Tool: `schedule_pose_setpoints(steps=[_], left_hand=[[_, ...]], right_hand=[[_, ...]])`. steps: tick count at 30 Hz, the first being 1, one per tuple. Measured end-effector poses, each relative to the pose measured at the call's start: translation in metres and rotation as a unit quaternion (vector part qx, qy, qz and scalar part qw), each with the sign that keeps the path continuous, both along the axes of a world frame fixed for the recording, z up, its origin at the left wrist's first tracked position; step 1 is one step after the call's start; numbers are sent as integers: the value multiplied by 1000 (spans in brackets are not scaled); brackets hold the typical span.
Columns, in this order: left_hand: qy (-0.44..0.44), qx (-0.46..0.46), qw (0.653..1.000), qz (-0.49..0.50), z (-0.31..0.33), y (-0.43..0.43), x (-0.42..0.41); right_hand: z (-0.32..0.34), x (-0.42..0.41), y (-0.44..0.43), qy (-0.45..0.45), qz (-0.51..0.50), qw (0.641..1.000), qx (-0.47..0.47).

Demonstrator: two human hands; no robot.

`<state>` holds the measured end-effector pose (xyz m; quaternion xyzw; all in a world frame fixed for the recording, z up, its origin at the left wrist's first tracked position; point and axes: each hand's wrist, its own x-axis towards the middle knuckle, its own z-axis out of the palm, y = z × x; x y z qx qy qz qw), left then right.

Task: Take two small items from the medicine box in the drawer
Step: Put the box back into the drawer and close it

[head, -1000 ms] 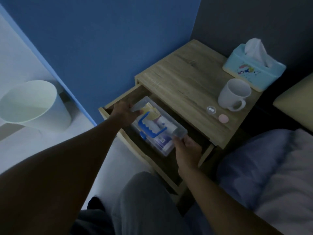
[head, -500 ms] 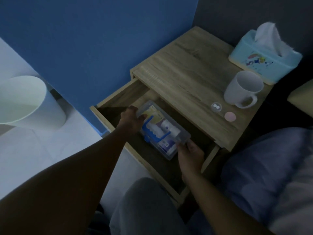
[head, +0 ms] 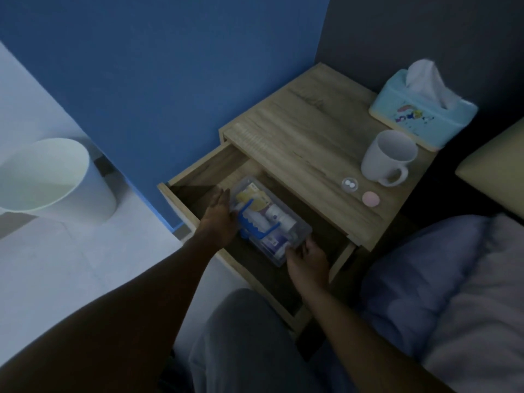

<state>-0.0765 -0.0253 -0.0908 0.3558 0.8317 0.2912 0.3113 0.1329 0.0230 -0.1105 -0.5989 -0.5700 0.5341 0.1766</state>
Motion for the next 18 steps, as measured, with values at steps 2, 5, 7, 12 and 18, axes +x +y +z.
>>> schedule_pose_setpoints(steps=[2,5,7,12,18], left_hand=[[26,25,999,-14,4,-12,0],[63,58,996,-24,8,-30,2],[108,76,991,-13,11,-43,6],[145,116,979,90,10,-68,18],[36,53,968,243,-10,-77,40]], right_hand=[[9,4,-4,-31,32,999,29],[25,13,-8,-59,82,991,90],[37,20,-6,-91,121,978,145],[58,37,21,-153,222,935,232],[56,57,66,-268,334,851,303]])
